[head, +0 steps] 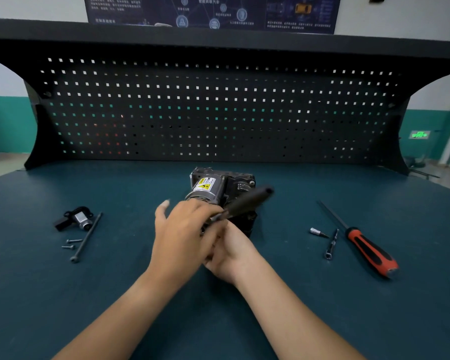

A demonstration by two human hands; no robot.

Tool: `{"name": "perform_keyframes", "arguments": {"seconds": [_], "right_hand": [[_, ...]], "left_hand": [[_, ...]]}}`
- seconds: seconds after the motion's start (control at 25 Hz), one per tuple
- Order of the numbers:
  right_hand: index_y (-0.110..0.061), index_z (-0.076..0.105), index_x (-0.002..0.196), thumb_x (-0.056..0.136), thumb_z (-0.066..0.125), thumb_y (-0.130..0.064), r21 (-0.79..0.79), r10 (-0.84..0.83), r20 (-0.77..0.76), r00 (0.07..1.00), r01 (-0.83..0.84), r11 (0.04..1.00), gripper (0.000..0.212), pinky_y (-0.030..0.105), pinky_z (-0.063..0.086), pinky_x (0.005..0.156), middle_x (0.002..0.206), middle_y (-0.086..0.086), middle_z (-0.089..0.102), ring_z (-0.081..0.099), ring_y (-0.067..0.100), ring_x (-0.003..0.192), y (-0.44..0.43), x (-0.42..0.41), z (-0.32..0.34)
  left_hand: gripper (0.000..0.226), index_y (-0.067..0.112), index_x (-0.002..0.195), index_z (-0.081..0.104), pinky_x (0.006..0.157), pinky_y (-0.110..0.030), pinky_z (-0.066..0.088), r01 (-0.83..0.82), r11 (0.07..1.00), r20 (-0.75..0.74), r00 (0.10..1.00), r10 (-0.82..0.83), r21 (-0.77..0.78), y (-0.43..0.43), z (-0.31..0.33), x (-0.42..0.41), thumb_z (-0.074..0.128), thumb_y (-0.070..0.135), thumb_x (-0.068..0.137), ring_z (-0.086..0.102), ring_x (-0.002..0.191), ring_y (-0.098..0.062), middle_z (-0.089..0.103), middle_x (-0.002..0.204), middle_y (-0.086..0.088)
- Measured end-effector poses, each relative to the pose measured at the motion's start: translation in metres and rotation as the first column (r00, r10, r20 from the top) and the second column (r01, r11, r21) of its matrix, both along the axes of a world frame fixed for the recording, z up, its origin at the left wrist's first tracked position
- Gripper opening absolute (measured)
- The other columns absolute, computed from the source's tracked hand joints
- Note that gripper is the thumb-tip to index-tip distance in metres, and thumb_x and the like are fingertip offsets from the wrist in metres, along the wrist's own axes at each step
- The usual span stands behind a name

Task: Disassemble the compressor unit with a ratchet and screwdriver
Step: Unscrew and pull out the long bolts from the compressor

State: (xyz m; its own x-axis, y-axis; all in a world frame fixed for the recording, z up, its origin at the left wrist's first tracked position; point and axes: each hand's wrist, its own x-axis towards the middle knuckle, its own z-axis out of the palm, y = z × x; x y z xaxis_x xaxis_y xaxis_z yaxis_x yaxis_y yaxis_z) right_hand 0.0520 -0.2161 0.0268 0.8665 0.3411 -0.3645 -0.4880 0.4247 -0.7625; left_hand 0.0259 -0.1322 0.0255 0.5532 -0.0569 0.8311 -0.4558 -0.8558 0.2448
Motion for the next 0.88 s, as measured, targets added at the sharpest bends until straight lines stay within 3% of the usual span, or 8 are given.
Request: {"name": "perform_keyframes", "arguments": {"seconds": [0.08, 0.2, 0.28, 0.44, 0.56, 0.68, 0.76, 0.88], "right_hand": [[-0.021, 0.061, 0.081, 0.092, 0.048, -0.029, 0.04, 0.0, 0.015, 1.0, -0.001, 0.999, 0.019, 0.018, 0.031, 0.051, 0.082, -0.006, 0.063, 0.054, 0.006, 0.064, -0.001, -0.001, 0.002], [-0.021, 0.061, 0.081, 0.093, 0.048, -0.029, 0.038, -0.005, 0.026, 1.0, 0.004, 0.999, 0.02, 0.022, 0.031, 0.055, 0.076, -0.007, 0.064, 0.055, 0.006, 0.066, -0.002, -0.004, 0.004], [-0.022, 0.061, 0.081, 0.092, 0.051, -0.031, -0.014, 0.007, 0.039, 0.999, -0.007, 1.0, 0.018, 0.022, 0.028, 0.055, 0.075, -0.01, 0.064, 0.056, 0.004, 0.065, -0.003, -0.004, 0.005], [-0.024, 0.059, 0.08, 0.091, 0.051, -0.031, -0.086, -0.006, 0.018, 1.0, 0.007, 0.996, 0.016, 0.022, 0.026, 0.056, 0.064, -0.015, 0.064, 0.053, -0.002, 0.056, -0.005, -0.001, 0.004], [-0.023, 0.057, 0.076, 0.092, 0.048, -0.03, -0.068, -0.033, 0.011, 0.999, 0.034, 0.997, 0.019, 0.02, 0.03, 0.056, 0.063, -0.012, 0.063, 0.052, 0.0, 0.051, -0.002, -0.001, 0.001], [-0.022, 0.061, 0.08, 0.091, 0.048, -0.029, -0.019, -0.022, 0.028, 0.999, 0.022, 1.0, 0.018, 0.02, 0.03, 0.054, 0.071, -0.009, 0.064, 0.055, 0.003, 0.056, -0.002, -0.002, 0.002], [-0.02, 0.06, 0.081, 0.092, 0.046, -0.027, 0.023, -0.022, 0.024, 0.999, 0.022, 0.999, 0.019, 0.022, 0.03, 0.054, 0.078, -0.006, 0.063, 0.056, 0.006, 0.062, -0.003, -0.003, 0.005], [-0.02, 0.06, 0.078, 0.092, 0.05, -0.025, 0.002, -0.049, 0.026, 0.998, 0.049, 0.999, 0.018, 0.021, 0.028, 0.052, 0.071, -0.008, 0.062, 0.054, 0.005, 0.061, -0.002, -0.005, 0.006]], "left_hand": [[0.002, 0.019, 0.08, 0.065, 0.088, -0.039, 0.044, 0.044, 0.96, -0.084, 0.994, -0.07, -0.277, 0.003, 0.006, -0.001, 0.066, 0.02, 0.081, 0.063, 0.077, -0.014, 0.062, 0.076, 0.014], [0.015, 0.022, 0.076, 0.058, 0.063, -0.006, 0.043, 0.006, 0.655, -0.19, 0.955, -0.229, -0.756, 0.014, 0.011, 0.009, 0.065, 0.013, 0.086, 0.059, 0.072, -0.004, 0.062, 0.073, 0.013], [0.014, 0.021, 0.078, 0.058, 0.056, -0.002, 0.04, -0.016, 0.58, -0.219, 0.934, -0.282, -0.814, 0.017, 0.012, 0.011, 0.063, 0.011, 0.087, 0.059, 0.07, 0.0, 0.063, 0.075, 0.008], [0.012, 0.019, 0.076, 0.057, 0.076, -0.022, 0.044, 0.153, 0.942, -0.075, 0.98, -0.183, -0.299, 0.003, 0.008, -0.002, 0.063, 0.011, 0.083, 0.049, 0.069, -0.002, 0.058, 0.073, 0.012], [0.009, 0.011, 0.081, 0.067, 0.083, -0.048, 0.044, 0.098, 0.991, 0.055, 0.993, -0.104, 0.092, 0.002, 0.002, 0.002, 0.065, 0.011, 0.072, 0.047, 0.074, -0.008, 0.061, 0.075, 0.005], [0.011, 0.021, 0.081, 0.062, 0.078, -0.024, 0.047, 0.153, 0.957, -0.062, 0.983, -0.173, -0.248, 0.003, 0.006, 0.0, 0.069, 0.013, 0.079, 0.057, 0.075, -0.003, 0.061, 0.075, 0.015], [0.023, 0.03, 0.082, 0.052, 0.065, -0.003, 0.04, 0.099, 0.824, -0.127, 0.971, -0.203, -0.557, 0.005, 0.008, 0.002, 0.069, 0.015, 0.081, 0.058, 0.072, 0.009, 0.059, 0.076, 0.018], [0.02, 0.02, 0.099, 0.048, 0.055, 0.001, 0.036, -0.076, 0.592, -0.25, 0.943, -0.218, -0.803, 0.013, 0.008, 0.014, 0.063, 0.018, 0.087, 0.056, 0.076, 0.002, 0.054, 0.083, 0.011]]}}
